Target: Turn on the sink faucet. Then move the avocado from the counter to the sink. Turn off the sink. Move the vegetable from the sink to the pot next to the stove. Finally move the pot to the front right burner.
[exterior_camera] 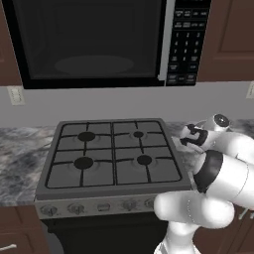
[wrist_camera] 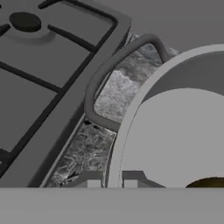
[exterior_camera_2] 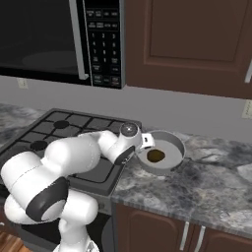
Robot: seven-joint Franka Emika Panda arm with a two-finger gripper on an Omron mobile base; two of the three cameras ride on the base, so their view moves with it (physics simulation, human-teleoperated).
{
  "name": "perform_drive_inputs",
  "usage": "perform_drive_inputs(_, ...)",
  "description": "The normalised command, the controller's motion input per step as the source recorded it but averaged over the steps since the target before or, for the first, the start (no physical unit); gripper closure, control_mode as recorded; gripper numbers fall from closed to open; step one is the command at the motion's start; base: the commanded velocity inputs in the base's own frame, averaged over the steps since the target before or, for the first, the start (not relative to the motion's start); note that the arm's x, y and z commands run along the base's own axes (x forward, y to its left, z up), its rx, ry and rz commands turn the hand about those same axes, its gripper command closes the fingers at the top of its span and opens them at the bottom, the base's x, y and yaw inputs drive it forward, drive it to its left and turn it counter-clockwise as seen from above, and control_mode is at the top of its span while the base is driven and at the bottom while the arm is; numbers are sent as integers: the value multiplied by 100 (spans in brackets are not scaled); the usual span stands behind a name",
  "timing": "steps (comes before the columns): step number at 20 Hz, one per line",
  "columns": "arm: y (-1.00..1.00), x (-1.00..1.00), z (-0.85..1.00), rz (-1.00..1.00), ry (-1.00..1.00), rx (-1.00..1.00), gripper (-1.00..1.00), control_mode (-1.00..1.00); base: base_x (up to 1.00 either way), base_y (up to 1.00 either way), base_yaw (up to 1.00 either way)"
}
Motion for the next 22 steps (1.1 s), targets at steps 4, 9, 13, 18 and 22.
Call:
perform_drive_inputs(4,56,-6,68,9,1,0,100,-100,0,0,0)
perform_drive_inputs(9,69,-27,33,9,4,0,100,-100,0,0,0)
perform_drive_inputs(13,74,-41,22,10,7,0,100,-100,0,0,0)
perform_drive_inputs(18,74,-47,2,10,1,0,100,-100,0,0,0)
perform_drive_inputs(22,72,-44,0,10,0,0,100,-100,0,0,0)
